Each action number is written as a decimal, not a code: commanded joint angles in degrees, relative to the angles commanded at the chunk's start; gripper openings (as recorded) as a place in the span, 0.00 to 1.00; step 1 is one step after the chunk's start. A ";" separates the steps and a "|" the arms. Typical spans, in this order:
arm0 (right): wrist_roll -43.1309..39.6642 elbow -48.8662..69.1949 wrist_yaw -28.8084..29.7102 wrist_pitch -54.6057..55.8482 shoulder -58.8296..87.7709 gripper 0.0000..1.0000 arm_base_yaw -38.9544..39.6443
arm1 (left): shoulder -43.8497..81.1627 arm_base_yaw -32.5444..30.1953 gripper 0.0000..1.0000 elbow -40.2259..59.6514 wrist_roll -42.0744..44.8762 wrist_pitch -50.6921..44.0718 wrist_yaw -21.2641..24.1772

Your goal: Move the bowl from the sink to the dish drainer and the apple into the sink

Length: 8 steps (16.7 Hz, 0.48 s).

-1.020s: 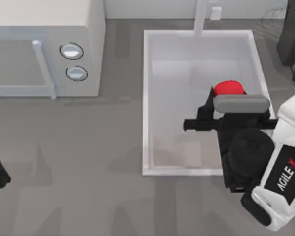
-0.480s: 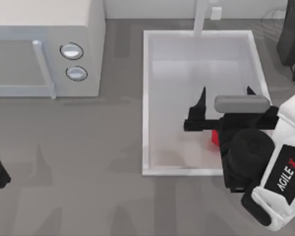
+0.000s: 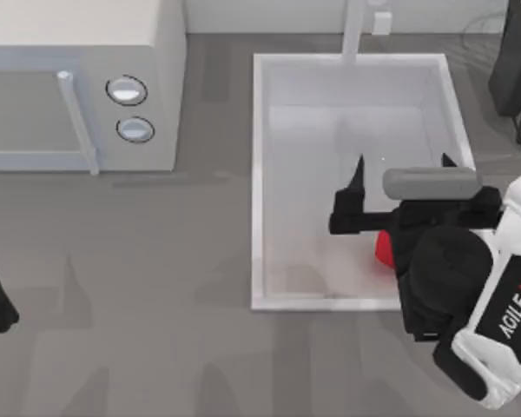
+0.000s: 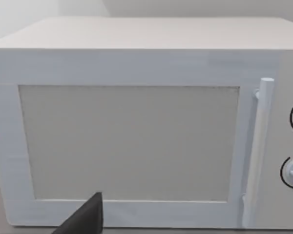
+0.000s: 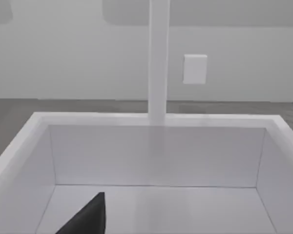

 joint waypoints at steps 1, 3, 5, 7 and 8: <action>0.21 -1.45 -1.26 -1.63 -1.79 1.00 -0.76 | 0.00 0.00 1.00 0.00 0.00 0.00 0.00; 0.69 -5.47 -4.65 -6.48 -7.18 1.00 -3.04 | 0.00 0.00 1.00 0.00 0.00 0.00 0.00; 1.15 -10.42 -8.84 -13.13 -14.94 1.00 -6.14 | 0.00 0.00 1.00 0.00 0.00 0.00 0.00; 1.52 -15.76 -13.36 -21.14 -25.04 1.00 -9.73 | 0.00 0.00 1.00 0.00 0.00 0.00 0.00; 1.65 -18.44 -15.65 -25.51 -30.95 1.00 -11.64 | 0.00 0.00 1.00 0.00 0.00 0.00 0.00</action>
